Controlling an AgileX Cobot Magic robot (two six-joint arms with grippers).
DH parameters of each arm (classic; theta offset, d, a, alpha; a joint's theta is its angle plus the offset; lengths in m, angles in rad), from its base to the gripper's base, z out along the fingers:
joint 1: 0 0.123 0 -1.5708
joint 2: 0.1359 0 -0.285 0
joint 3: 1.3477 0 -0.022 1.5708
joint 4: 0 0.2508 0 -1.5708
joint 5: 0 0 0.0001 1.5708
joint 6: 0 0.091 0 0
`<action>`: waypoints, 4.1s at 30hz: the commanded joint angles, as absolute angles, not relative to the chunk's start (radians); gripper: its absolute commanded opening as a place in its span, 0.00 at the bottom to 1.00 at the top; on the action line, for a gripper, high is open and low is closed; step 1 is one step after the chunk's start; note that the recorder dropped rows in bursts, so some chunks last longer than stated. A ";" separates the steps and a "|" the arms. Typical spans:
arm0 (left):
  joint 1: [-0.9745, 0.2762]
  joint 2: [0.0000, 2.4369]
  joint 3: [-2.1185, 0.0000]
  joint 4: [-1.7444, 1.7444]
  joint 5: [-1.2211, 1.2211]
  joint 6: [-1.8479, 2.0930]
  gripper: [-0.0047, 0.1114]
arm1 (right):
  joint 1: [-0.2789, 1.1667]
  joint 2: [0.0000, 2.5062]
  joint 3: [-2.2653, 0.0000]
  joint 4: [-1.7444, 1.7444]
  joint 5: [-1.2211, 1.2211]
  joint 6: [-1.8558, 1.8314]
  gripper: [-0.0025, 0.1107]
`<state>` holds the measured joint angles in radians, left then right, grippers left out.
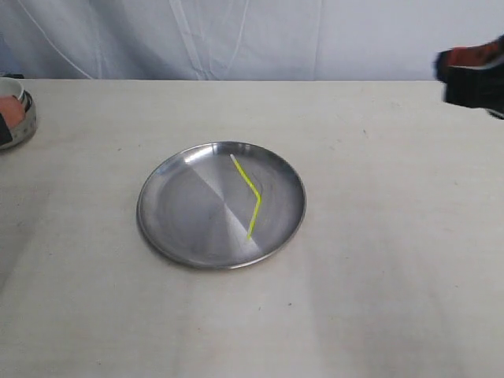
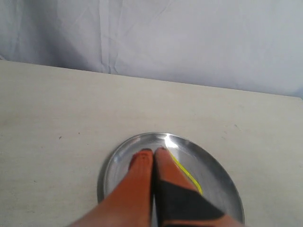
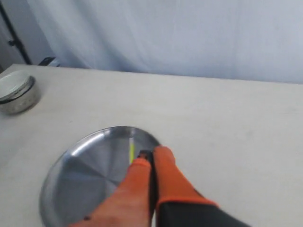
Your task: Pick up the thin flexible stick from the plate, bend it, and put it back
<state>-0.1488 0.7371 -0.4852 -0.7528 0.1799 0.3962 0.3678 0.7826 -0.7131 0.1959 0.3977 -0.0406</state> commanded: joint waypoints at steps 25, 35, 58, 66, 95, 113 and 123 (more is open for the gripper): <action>-0.144 0.728 -0.480 -0.743 0.180 0.401 0.04 | -0.030 0.028 -0.021 0.107 0.370 -0.047 0.02; -0.144 0.728 -0.480 -0.743 0.180 0.401 0.04 | -0.030 0.026 0.000 0.107 0.341 -0.030 0.02; -0.144 0.571 -0.356 -0.587 0.069 0.401 0.04 | -0.028 0.047 0.000 0.107 0.333 -0.026 0.02; -0.078 0.275 -0.174 -0.398 0.061 0.251 0.04 | -0.028 0.047 0.000 0.107 0.333 -0.026 0.02; 0.030 0.000 0.000 -0.143 0.225 0.000 0.04 | -0.028 0.047 0.000 0.121 0.333 -0.026 0.02; 0.030 0.000 0.000 -0.070 0.223 0.000 0.04 | -0.028 0.047 0.000 0.134 0.333 -0.026 0.02; 0.030 0.000 0.000 -0.070 0.223 0.000 0.04 | -0.028 0.047 0.000 0.162 0.333 -0.026 0.02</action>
<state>0.0296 0.0066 -0.0049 -0.0730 0.2315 0.0000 -0.0234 0.0467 -0.0042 0.1569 0.3480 -0.0259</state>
